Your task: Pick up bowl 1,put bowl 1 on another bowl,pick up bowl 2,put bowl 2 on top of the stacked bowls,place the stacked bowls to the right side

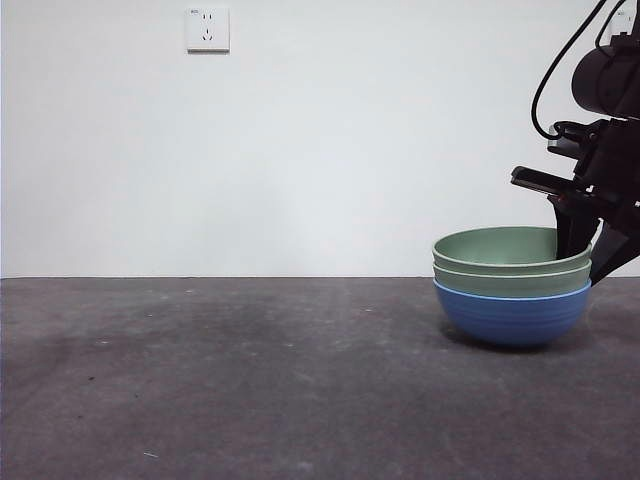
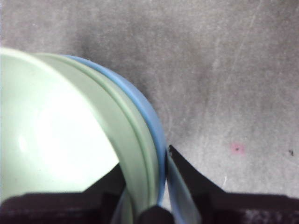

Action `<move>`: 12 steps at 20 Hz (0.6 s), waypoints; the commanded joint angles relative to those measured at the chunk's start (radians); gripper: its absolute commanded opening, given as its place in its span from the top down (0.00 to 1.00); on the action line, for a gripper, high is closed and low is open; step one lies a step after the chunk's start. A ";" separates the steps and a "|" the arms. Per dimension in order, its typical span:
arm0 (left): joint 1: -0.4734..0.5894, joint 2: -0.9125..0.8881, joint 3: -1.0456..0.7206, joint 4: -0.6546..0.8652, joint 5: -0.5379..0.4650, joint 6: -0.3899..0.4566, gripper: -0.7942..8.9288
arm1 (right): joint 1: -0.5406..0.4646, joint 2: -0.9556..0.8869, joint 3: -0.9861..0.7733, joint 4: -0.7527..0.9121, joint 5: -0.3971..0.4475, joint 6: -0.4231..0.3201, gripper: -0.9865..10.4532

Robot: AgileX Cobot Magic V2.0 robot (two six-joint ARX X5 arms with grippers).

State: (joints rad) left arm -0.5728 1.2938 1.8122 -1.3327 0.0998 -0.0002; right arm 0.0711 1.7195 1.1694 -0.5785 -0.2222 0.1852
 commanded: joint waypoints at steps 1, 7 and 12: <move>-0.004 -0.002 -0.002 0.000 0.006 0.001 0.56 | 0.000 0.027 -0.003 0.005 -0.003 -0.014 0.92; -0.004 -0.002 -0.002 0.000 0.006 0.001 0.56 | -0.006 0.028 -0.003 -0.005 -0.008 -0.019 0.69; -0.004 -0.002 -0.002 0.000 0.006 0.001 0.56 | -0.006 0.024 -0.003 -0.001 -0.014 -0.019 0.68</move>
State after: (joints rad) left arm -0.5728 1.2938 1.8122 -1.3323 0.0998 -0.0002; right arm 0.0650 1.7329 1.1698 -0.5823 -0.2340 0.1745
